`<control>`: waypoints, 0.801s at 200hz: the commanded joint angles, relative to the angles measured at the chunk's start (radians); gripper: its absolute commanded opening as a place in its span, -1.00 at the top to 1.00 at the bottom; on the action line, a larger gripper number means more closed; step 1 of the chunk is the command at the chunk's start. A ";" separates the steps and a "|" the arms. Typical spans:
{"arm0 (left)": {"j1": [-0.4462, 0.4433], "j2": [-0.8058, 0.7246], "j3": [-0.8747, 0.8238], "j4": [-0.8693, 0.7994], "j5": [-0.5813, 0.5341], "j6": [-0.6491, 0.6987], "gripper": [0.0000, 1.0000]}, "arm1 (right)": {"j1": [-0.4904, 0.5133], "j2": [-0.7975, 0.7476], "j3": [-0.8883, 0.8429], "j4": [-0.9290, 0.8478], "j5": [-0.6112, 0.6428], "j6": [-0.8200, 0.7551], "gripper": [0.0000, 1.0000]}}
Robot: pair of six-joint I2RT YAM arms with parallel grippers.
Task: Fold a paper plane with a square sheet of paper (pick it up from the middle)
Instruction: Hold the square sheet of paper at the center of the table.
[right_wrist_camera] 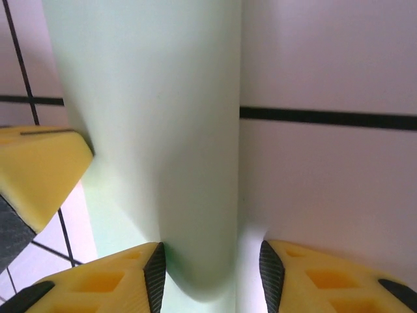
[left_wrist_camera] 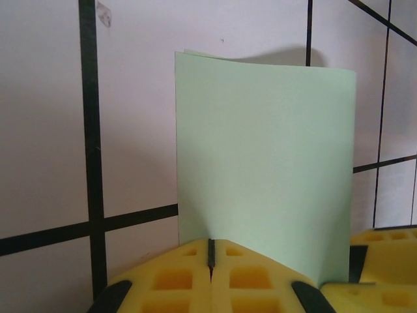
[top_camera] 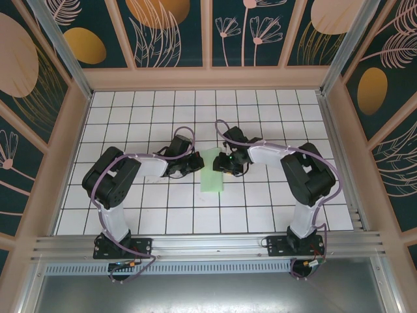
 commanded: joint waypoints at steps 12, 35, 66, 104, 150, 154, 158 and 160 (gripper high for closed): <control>0.001 0.106 -0.051 -0.181 -0.168 0.063 1.00 | 0.000 -0.103 -0.029 0.137 0.036 0.048 0.17; 0.001 0.108 -0.046 -0.187 -0.174 0.068 1.00 | 0.016 -0.089 0.000 0.138 0.042 0.082 0.35; 0.001 0.112 -0.051 -0.190 -0.179 0.075 1.00 | 0.036 -0.096 0.012 0.098 0.140 0.108 0.30; 0.002 0.123 -0.046 -0.196 -0.178 0.079 1.00 | 0.037 -0.169 -0.006 0.080 0.267 0.129 0.02; 0.001 0.129 -0.045 -0.199 -0.175 0.073 1.00 | 0.038 -0.139 0.004 0.156 0.107 0.094 0.26; 0.002 0.129 -0.045 -0.199 -0.174 0.071 1.00 | 0.038 -0.124 0.007 0.159 0.093 0.094 0.33; 0.001 0.131 -0.045 -0.199 -0.175 0.071 1.00 | 0.039 -0.109 0.010 0.162 0.081 0.095 0.40; 0.001 0.131 -0.045 -0.200 -0.174 0.070 1.00 | 0.038 -0.100 0.012 0.164 0.075 0.097 0.44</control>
